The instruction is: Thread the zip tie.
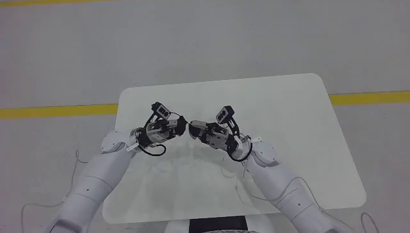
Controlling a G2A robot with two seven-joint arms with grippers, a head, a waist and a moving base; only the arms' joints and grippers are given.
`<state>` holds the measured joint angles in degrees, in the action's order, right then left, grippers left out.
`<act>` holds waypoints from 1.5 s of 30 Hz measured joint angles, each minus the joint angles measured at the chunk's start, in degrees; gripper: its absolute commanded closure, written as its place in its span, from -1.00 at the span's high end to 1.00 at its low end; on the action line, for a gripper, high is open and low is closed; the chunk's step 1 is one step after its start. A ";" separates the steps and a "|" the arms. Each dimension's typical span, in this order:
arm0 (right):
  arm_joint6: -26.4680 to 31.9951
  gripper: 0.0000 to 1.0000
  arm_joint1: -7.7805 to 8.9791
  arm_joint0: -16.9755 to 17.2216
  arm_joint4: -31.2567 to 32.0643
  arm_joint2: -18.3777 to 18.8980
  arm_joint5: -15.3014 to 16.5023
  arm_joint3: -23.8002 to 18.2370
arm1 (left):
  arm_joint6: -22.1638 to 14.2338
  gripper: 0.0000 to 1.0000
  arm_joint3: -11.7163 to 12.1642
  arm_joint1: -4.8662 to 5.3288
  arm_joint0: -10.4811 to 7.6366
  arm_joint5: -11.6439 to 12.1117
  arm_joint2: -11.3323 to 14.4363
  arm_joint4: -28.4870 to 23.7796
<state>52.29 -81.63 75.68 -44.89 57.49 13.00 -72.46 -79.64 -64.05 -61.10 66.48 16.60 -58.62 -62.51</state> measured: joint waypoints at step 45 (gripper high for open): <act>-1.84 -1.00 0.25 -0.71 -1.49 1.00 0.80 3.22 | 0.00 -1.00 0.00 0.00 0.00 0.00 0.00 0.00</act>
<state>50.44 -81.38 74.97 -46.38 58.49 13.81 -69.24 -79.64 -64.05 -61.10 66.48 16.60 -58.62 -62.51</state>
